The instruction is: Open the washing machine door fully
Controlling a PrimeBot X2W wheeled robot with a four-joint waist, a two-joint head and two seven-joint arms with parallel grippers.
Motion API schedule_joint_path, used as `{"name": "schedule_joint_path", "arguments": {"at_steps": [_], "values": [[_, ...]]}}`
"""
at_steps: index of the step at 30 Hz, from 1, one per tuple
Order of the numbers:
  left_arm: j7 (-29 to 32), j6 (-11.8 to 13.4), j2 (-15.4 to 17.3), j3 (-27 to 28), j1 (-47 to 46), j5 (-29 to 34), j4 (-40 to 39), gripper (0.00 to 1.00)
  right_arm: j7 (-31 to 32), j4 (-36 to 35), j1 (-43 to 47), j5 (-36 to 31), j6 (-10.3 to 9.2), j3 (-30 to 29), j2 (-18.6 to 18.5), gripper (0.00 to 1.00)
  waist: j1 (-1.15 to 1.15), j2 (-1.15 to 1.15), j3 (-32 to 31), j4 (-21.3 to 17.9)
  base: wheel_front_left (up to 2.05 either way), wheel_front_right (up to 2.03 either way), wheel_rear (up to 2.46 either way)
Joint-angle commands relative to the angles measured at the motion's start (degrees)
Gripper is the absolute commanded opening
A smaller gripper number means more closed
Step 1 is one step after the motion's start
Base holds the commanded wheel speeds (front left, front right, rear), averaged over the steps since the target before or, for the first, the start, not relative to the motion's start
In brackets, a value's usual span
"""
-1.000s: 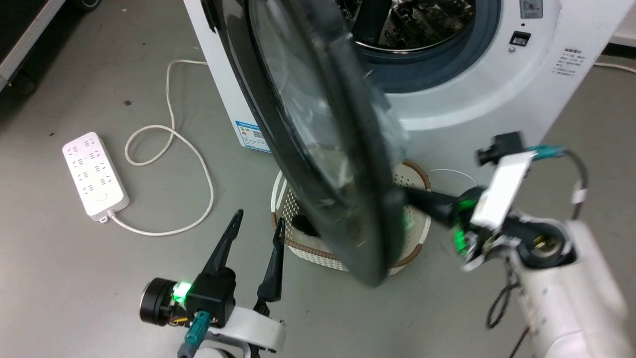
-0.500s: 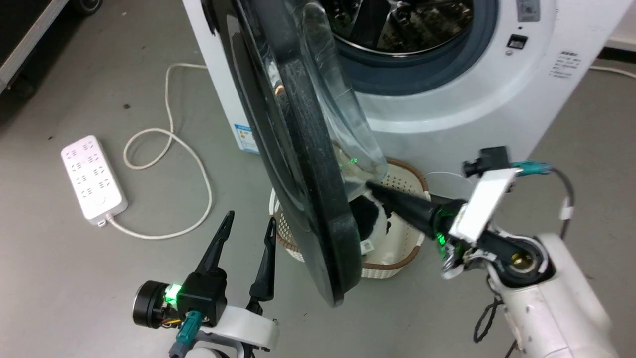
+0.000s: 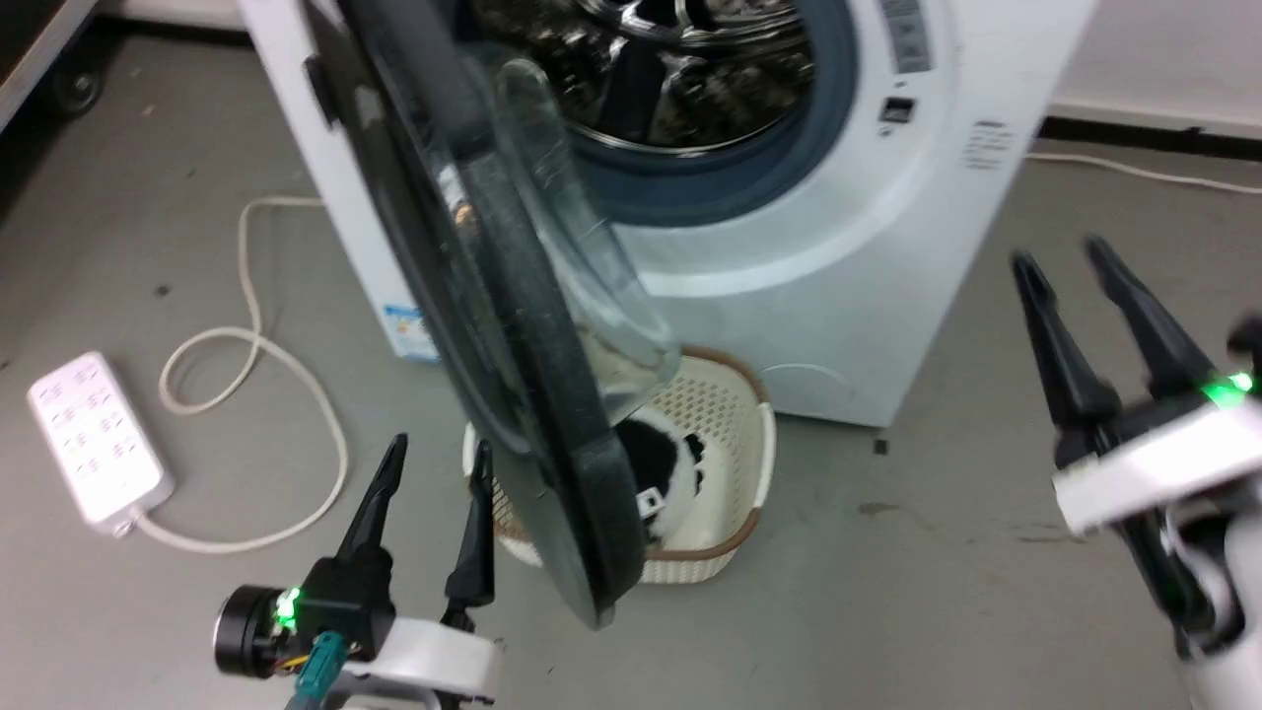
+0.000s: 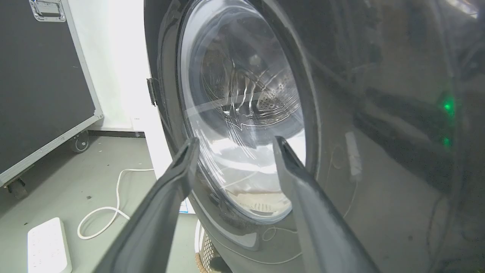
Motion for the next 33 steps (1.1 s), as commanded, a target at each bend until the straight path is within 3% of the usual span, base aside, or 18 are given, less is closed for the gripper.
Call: {"name": "schedule_joint_path", "arguments": {"at_steps": [1, 7, 9, 12, 27, 29, 33], "values": [[-0.30, 0.05, 0.73, 1.21, 2.30, -0.47, -0.39, 1.00, -6.35, -1.49, 7.26, -16.19, 0.06, -3.70, 0.74, 1.00, 0.00, 0.00, -2.28, -2.81, 0.00, 0.00, 0.00], [-0.30, -0.10, 0.76, 2.27, 3.70, -0.79, -1.06, 1.00, -8.36, -5.15, 15.94, -29.33, 0.06, -10.07, 7.84, 1.00, 0.00, 0.00, -2.91, -4.28, 0.00, 0.00, 0.00], [-0.30, -0.20, 0.68, 2.45, 4.37, -0.82, -1.27, 1.00, -9.08, -7.50, 21.04, -34.26, 0.06, -12.39, 12.60, 1.00, 0.00, 0.00, -3.18, -4.83, 0.00, 0.00, 0.00], [-0.30, -0.37, 0.62, 2.75, 4.75, -0.97, -1.16, 1.00, -9.80, -8.15, 24.93, -36.78, 0.06, -12.72, 14.98, 1.00, 0.00, 0.00, -3.24, -5.22, 0.00, 0.00, 0.00], [-0.30, -1.29, 0.23, 3.66, 5.28, -0.66, 0.72, 1.00, -11.99, -4.54, 27.32, -34.45, 0.06, -11.93, 16.46, 1.00, 0.00, 0.00, -4.36, -6.01, 0.00, 0.00, 0.00], [-0.30, -1.48, 0.21, 3.66, 5.29, -0.62, 0.75, 0.00, -12.05, -4.47, 27.32, -34.35, 0.06, -11.95, 16.47, 1.00, 0.00, 0.00, -4.46, -6.05, 0.00, 0.00, 0.00], [-0.30, -1.35, -0.04, 4.62, 5.07, -1.75, -1.82, 0.00, -12.15, -4.50, 27.49, -34.25, 0.06, -11.67, 16.47, 1.00, 0.00, 0.00, -4.67, -6.11, 0.00, 0.00, 0.00]]}}
